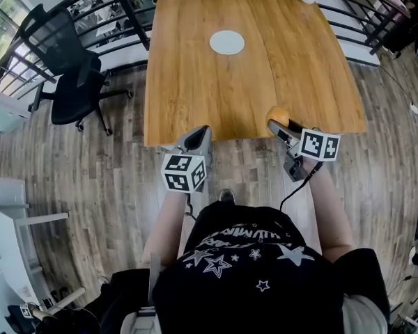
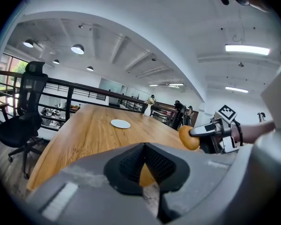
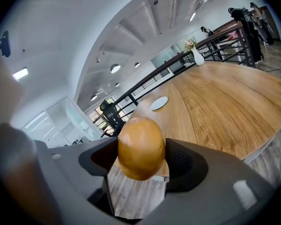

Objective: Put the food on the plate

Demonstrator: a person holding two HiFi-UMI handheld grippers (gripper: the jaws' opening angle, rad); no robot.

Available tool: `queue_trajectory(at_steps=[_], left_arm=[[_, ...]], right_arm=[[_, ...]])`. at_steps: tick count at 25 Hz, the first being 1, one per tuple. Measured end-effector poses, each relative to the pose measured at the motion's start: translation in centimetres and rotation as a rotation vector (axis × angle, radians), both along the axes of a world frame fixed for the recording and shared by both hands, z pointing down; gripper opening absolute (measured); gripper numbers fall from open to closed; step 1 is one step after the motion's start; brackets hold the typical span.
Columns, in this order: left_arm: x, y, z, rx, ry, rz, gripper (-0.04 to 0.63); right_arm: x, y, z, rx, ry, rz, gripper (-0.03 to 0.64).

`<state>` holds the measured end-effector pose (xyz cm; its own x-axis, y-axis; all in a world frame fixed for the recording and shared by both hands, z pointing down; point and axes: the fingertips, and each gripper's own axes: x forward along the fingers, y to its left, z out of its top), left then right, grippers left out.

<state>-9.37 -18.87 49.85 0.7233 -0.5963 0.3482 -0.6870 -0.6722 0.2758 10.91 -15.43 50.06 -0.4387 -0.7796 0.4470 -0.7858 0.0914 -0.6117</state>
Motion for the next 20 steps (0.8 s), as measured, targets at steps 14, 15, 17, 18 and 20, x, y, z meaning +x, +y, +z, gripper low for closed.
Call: queue_trajectory(at_steps=[14, 15, 17, 18, 20], left_arm=[[-0.7, -4.2, 0.6, -0.011, -0.007, -0.039, 0.002], [-0.7, -4.6, 0.7, -0.007, -0.012, -0.043, 0.002], [-0.6, -5.6, 0.8, 0.001, -0.023, -0.053, 0.002], [-0.5, -6.2, 0.8, 0.004, -0.029, -0.06, 0.002], [-0.3, -7.9, 0.8, 0.007, -0.036, -0.078, 0.002]], right_arm=[[1.1, -5.3, -0.1, 0.011, -0.006, -0.008, 0.322], [1.4, -6.0, -0.1, 0.015, -0.01, -0.008, 0.322], [2.1, -7.5, 0.1, 0.023, -0.017, -0.014, 0.322], [2.5, -8.4, 0.2, 0.027, -0.02, -0.018, 0.322], [3.2, -10.6, 0.1, 0.036, -0.021, -0.022, 0.322]])
